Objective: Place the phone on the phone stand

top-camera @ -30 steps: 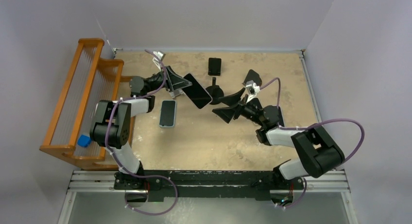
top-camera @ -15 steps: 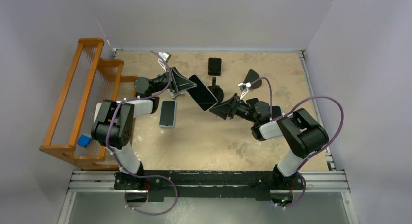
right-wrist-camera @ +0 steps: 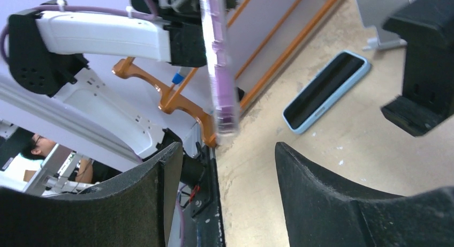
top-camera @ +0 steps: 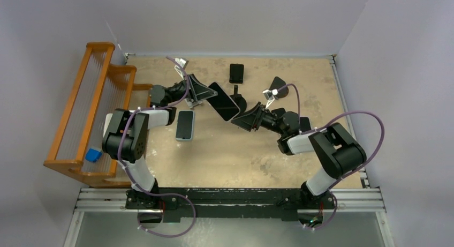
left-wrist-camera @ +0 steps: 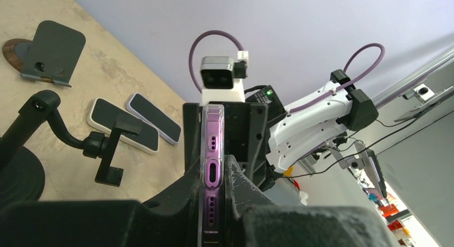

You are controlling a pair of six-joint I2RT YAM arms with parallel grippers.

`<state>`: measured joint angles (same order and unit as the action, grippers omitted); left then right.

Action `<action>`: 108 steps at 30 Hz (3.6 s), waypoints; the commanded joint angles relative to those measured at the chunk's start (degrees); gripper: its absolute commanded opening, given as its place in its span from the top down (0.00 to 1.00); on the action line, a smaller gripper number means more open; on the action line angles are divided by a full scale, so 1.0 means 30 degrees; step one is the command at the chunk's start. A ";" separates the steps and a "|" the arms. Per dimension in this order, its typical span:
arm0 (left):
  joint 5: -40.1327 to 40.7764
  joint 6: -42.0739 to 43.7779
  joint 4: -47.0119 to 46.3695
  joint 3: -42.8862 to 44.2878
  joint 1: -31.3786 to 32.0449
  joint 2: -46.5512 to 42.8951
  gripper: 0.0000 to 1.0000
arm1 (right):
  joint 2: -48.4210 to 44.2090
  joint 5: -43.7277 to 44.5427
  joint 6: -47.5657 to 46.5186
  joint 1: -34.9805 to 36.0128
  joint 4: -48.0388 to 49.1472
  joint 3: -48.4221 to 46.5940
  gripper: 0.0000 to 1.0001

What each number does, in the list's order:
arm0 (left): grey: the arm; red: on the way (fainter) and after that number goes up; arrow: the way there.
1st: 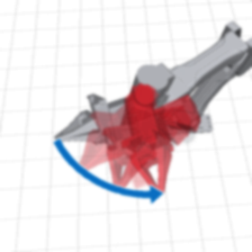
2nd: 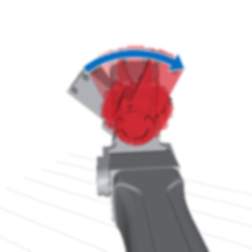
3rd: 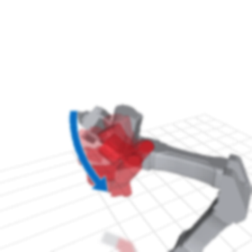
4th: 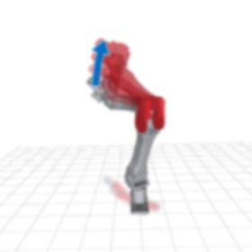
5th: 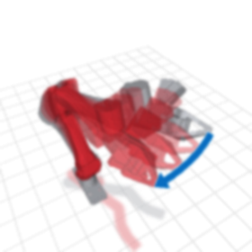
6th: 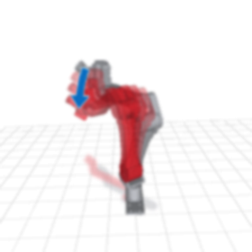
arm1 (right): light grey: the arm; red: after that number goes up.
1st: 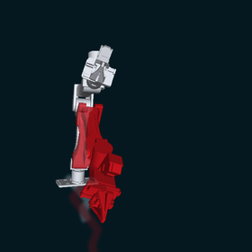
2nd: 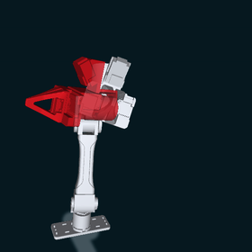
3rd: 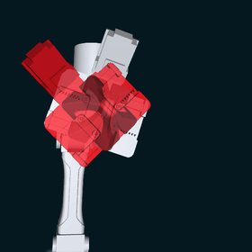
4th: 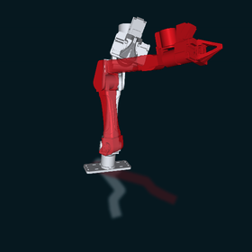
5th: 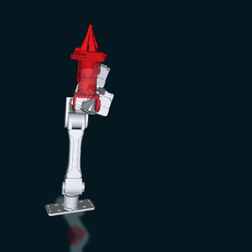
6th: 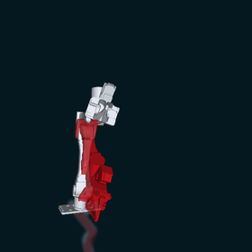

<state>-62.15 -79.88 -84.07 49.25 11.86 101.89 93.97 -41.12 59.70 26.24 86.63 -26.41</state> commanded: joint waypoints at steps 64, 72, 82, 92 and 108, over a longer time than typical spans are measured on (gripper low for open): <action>0.3947 2.4633 0.0998 0.1526 0.3020 0.6860 0.51 | -0.4992 -0.8352 -2.4286 -0.4029 -2.2897 -1.2403 1.00; 0.1588 2.3646 0.2803 0.5122 0.3017 0.9066 0.51 | -0.3954 -0.8528 -2.4460 -0.4137 -2.3397 -1.2931 1.00; -0.0124 2.3714 0.7692 0.9212 0.3049 1.0724 0.52 | -0.3409 -0.8660 -2.4609 -0.4235 -2.3744 -1.2976 1.00; -0.2957 2.3272 1.1034 1.2539 0.2241 1.2156 1.00 | -0.2577 -0.8069 -2.7023 -0.4237 -2.5930 -1.2846 1.00; -0.5209 2.2558 1.0371 1.2892 0.1424 1.2596 1.00 | 0.0566 -0.7448 -3.0188 -0.4233 -2.6981 -1.3221 1.00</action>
<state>-74.52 -9.69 -51.90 87.33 16.99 138.17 95.81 -63.90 -29.28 13.50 4.75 -63.31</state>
